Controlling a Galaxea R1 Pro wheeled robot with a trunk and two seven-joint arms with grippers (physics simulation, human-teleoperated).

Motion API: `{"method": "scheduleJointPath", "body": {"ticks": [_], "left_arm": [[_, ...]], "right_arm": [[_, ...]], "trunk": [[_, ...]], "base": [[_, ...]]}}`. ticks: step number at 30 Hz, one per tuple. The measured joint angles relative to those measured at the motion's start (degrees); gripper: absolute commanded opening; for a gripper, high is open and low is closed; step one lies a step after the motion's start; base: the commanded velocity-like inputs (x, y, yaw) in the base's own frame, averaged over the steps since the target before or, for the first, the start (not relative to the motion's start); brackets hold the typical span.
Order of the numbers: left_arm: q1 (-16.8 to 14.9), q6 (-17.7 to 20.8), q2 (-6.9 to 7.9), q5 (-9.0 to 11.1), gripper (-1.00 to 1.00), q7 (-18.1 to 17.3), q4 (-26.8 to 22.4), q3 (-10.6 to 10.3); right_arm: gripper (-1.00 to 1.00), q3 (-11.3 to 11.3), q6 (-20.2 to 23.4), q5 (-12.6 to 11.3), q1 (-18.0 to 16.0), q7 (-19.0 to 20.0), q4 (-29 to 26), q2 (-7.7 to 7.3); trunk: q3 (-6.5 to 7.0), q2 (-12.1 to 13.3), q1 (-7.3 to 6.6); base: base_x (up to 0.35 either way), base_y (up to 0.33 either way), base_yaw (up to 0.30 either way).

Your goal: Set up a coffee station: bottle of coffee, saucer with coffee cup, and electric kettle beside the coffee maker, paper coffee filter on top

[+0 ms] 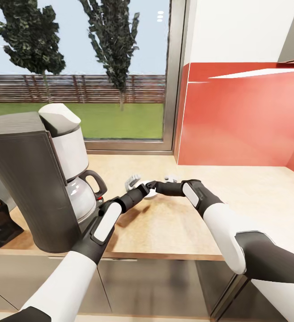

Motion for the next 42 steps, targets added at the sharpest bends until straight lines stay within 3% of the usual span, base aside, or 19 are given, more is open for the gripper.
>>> {"method": "scheduleJointPath", "body": {"ticks": [20,21,22,42], "left_arm": [[-0.03,0.0,0.0,-0.06,1.0,-0.01,-0.07,-0.02],[-0.03,0.0,0.0,-0.04,1.0,-0.02,-0.08,-0.02],[-0.03,0.0,0.0,-0.03,1.0,-0.01,-0.09,-0.01],[-0.01,0.0,0.0,-0.01,1.0,-0.01,-0.07,-0.02]], "right_arm": [[1.0,0.04,0.13,-0.23,0.0,0.01,-0.05,-0.04],[-1.0,0.04,0.15,-0.29,0.0,0.02,-0.05,-0.05],[-1.0,0.26,0.16,0.56,0.03,-0.14,0.01,-0.04],[-1.0,-0.05,0.26,0.09,0.01,-0.01,-0.1,-0.18]], "trunk": [[0.0,0.0,0.0],[-0.01,0.0,0.0],[-0.02,0.01,0.01],[-0.01,0.01,0.0]], "base": [[0.0,0.0,0.0],[0.0,0.0,0.0],[0.0,0.0,0.0],[0.0,0.0,0.0]]}}
